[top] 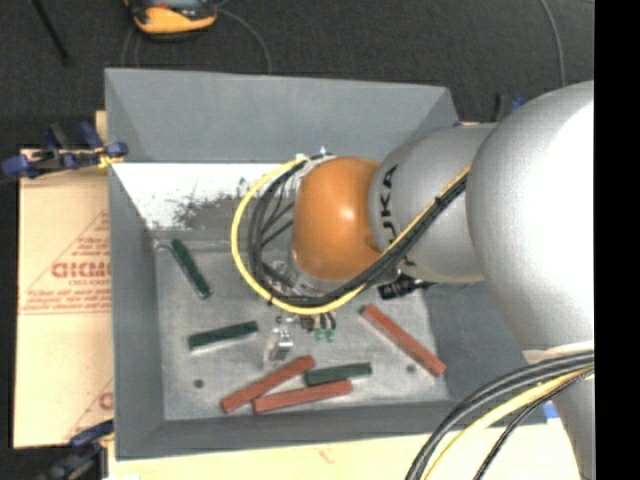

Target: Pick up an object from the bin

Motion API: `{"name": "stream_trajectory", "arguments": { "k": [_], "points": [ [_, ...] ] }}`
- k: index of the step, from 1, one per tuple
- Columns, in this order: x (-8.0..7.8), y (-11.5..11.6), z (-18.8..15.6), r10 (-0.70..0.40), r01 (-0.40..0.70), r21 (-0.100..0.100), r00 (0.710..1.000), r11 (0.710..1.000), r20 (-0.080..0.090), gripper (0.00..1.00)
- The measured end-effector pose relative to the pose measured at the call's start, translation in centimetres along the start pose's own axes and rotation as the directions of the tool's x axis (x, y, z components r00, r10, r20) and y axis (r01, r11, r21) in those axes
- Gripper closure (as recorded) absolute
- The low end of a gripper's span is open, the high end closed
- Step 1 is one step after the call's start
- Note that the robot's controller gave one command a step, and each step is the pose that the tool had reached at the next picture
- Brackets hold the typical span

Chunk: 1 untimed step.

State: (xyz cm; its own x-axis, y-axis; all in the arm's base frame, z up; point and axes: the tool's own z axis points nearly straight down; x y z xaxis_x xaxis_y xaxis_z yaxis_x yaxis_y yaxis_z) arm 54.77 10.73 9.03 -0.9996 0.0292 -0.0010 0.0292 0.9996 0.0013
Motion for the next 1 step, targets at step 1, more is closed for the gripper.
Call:
{"name": "stream_trajectory", "arguments": {
  "k": [1],
  "points": [
    [0.0,-0.01,0.0,0.001,-0.001,0.0,1.0,1.0,0.0,0.0]
  ]
}}
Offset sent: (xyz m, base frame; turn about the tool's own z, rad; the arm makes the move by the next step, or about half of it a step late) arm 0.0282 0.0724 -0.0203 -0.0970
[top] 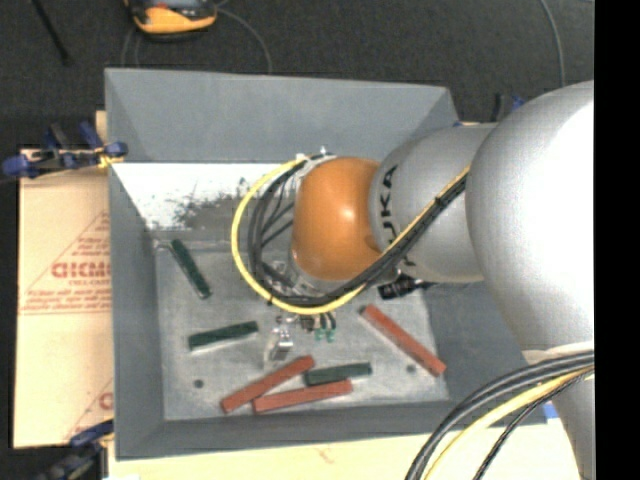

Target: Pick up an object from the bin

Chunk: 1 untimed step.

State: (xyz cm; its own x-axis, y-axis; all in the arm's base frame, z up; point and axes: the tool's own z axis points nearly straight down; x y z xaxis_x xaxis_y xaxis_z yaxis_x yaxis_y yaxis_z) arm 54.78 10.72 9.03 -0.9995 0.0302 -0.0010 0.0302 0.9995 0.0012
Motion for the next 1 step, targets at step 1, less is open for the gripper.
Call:
{"name": "stream_trajectory", "arguments": {
  "k": [1],
  "points": [
    [-2.93,7.47,1.11,-0.1,0.1,-0.001,0.995,0.995,-0.003,1.0]
  ]
}}
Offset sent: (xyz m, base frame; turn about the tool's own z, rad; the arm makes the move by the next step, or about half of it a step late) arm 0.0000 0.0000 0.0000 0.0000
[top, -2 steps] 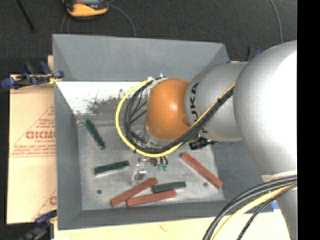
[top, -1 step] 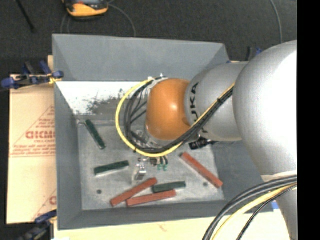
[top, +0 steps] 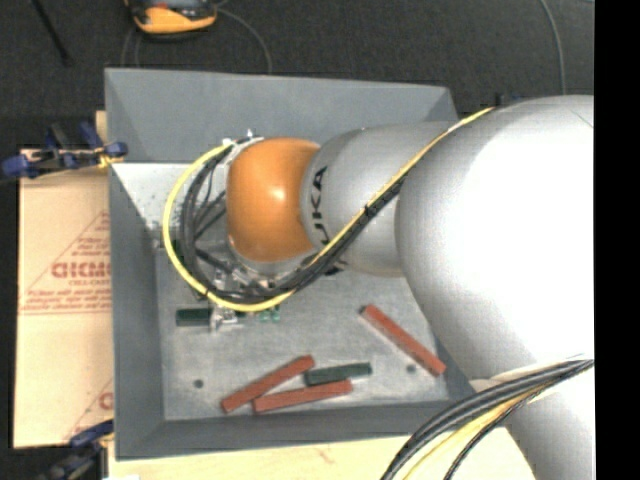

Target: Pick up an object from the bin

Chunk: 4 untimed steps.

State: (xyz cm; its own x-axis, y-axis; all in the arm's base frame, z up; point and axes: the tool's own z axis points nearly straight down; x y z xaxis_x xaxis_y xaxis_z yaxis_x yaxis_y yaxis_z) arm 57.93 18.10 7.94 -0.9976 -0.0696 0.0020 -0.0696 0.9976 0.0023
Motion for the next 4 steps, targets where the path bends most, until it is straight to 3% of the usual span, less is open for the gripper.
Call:
{"name": "stream_trajectory", "arguments": {
  "k": [2,3,4],
  "points": [
    [0.1,0.0,-0.1,0.001,-0.001,0.0,1.0,1.0,0.0,1.0],
    [-0.6,-3.2,-3.0,-0.106,0.106,0.001,0.994,0.994,0.015,1.0],
    [-2.1,0.6,-17.0,-0.021,0.021,-0.001,1.0,1.0,0.013,1.0]
  ]
}}
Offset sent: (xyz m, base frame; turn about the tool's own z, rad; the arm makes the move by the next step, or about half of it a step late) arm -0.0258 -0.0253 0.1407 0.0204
